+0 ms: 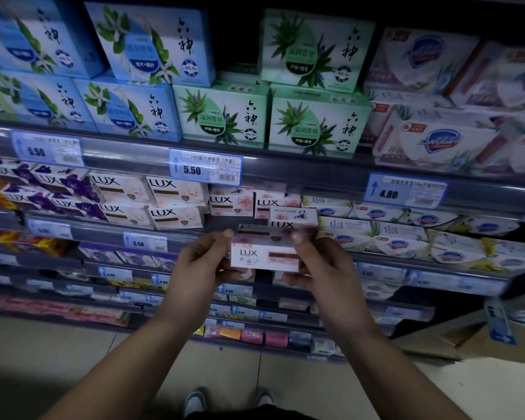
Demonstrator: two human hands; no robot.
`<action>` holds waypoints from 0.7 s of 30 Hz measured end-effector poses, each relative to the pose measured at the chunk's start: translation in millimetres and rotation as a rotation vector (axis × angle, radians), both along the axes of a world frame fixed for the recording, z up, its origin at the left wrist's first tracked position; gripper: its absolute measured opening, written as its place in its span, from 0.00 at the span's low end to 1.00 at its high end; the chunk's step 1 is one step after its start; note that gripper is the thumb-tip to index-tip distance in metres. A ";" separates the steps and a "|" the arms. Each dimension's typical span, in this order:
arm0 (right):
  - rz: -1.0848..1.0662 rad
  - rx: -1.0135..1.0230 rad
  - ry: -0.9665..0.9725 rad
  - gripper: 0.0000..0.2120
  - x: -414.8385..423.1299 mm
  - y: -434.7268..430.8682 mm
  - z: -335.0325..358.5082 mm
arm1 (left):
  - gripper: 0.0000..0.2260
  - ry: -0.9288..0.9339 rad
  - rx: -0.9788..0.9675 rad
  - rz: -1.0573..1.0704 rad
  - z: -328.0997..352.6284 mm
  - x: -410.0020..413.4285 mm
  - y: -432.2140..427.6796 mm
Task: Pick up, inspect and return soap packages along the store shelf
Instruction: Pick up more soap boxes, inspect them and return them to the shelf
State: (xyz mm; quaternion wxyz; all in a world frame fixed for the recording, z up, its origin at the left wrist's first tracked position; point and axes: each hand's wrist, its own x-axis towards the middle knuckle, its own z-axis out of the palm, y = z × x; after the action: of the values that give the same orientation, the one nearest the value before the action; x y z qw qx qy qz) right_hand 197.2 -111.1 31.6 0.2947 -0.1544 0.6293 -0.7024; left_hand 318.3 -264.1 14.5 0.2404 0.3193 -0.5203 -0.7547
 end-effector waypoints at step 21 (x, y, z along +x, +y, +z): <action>-0.002 -0.249 0.142 0.21 -0.3 -9.1 3.2 | 0.19 0.143 0.170 -0.042 7.2 2.3 2.0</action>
State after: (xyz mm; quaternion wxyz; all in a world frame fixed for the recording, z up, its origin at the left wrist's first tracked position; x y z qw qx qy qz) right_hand 196.9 -120.2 34.8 0.2273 -0.2383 0.5568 -0.7626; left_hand 320.7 -262.1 21.7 0.2331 0.2731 -0.4426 -0.8217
